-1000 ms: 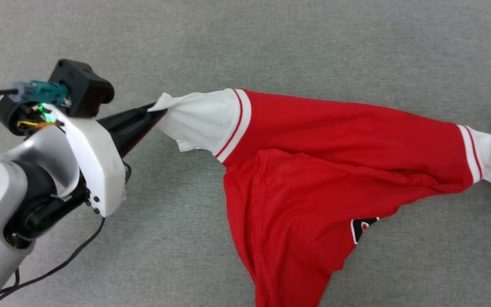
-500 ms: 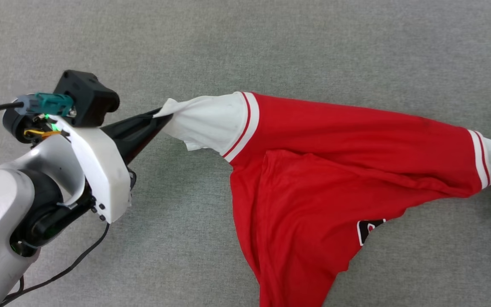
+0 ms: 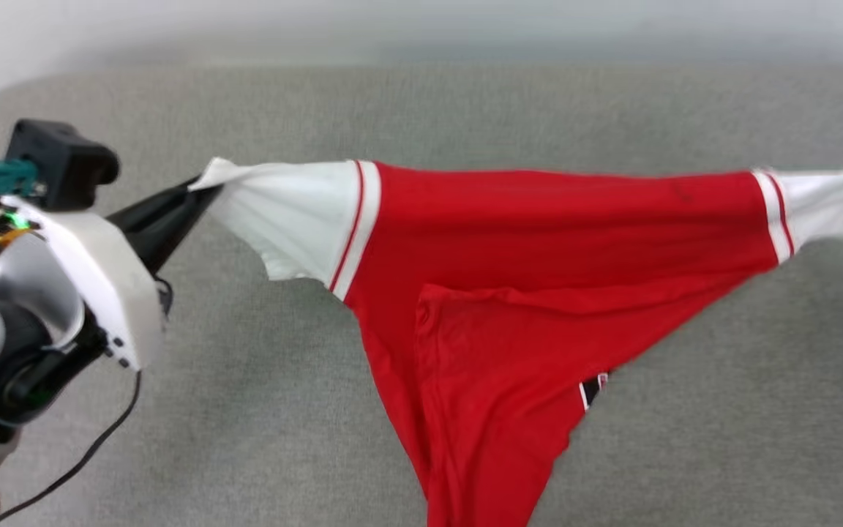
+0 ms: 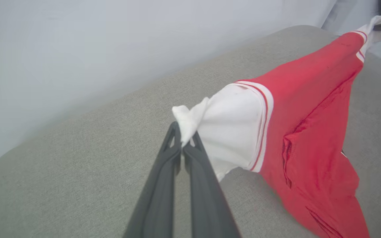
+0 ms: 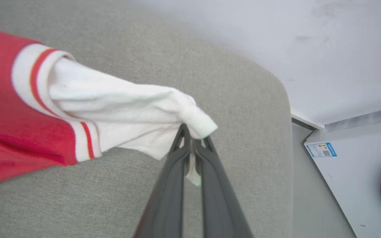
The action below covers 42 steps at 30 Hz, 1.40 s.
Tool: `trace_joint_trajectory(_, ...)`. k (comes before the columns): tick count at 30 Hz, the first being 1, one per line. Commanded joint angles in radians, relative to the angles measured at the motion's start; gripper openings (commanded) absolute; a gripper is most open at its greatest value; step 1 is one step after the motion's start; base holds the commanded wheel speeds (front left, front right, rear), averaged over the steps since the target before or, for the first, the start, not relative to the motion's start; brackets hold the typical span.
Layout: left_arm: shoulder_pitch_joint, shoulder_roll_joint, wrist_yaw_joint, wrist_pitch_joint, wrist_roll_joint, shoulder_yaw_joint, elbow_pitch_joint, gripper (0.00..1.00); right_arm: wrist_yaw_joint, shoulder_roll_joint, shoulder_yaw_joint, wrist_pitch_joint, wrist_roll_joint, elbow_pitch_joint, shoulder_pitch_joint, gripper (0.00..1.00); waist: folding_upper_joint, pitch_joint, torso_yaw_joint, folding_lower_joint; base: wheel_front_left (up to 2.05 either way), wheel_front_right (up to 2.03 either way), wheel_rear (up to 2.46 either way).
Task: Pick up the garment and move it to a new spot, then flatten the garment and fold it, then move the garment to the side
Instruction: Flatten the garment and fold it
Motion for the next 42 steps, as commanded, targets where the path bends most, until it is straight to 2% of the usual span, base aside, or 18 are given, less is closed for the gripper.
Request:
trace_joint_trajectory(1, 0.025, 0.018, 0.013, -0.017, -0.005, 0.018, -0.003, 0.00, -0.001, -0.025, 0.010, -0.032, 0.005, -0.024, -0.022, 0.00, 0.0000, -0.068, -0.024, 0.0000, 0.00, 0.00, 0.00)
trace_joint_trajectory(10, 0.100, 0.114, 0.079, -0.101, -0.053, 0.142, -0.057, 0.00, -0.001, -0.062, 0.012, -0.257, 0.039, -0.163, -0.082, 0.00, 0.0000, -0.176, -0.050, 0.0000, 0.00, 0.00, 0.00)
trace_joint_trajectory(16, 0.115, 0.147, 0.113, -0.182, -0.060, 0.228, -0.107, 0.00, -0.001, -0.080, 0.028, -0.384, 0.024, -0.235, -0.109, 0.00, 0.0000, -0.208, -0.056, 0.0000, 0.00, 0.00, 0.00)
trace_joint_trajectory(21, 0.120, 0.163, 0.143, -0.253, -0.044, 0.292, -0.145, 0.00, -0.001, -0.059, -0.001, -0.423, 0.009, -0.275, -0.130, 0.00, 0.0000, -0.217, -0.062, 0.0000, 0.00, 0.00, 0.00)
trace_joint_trajectory(27, 0.107, 0.169, 0.167, -0.317, -0.041, 0.357, -0.176, 0.00, -0.001, -0.034, -0.035, -0.393, 0.023, -0.314, -0.155, 0.00, 0.0000, -0.196, -0.071, 0.0000, 0.00, 0.00, 0.00)
trace_joint_trajectory(35, -0.023, 0.152, 0.119, -0.295, -0.068, 0.360, -0.131, 0.00, -0.001, -0.028, -0.020, -0.361, 0.031, -0.281, -0.269, 0.00, 0.0000, -0.084, -0.072, 0.0000, 0.00, 0.00, 0.00)
trace_joint_trajectory(42, -0.305, 0.109, 0.031, -0.244, -0.006, 0.293, 0.034, 0.00, -0.001, -0.034, 0.055, -0.348, -0.006, -0.176, -0.486, 0.00, 0.0000, 0.111, -0.068, 0.0000, 0.00, 0.00, 0.00)
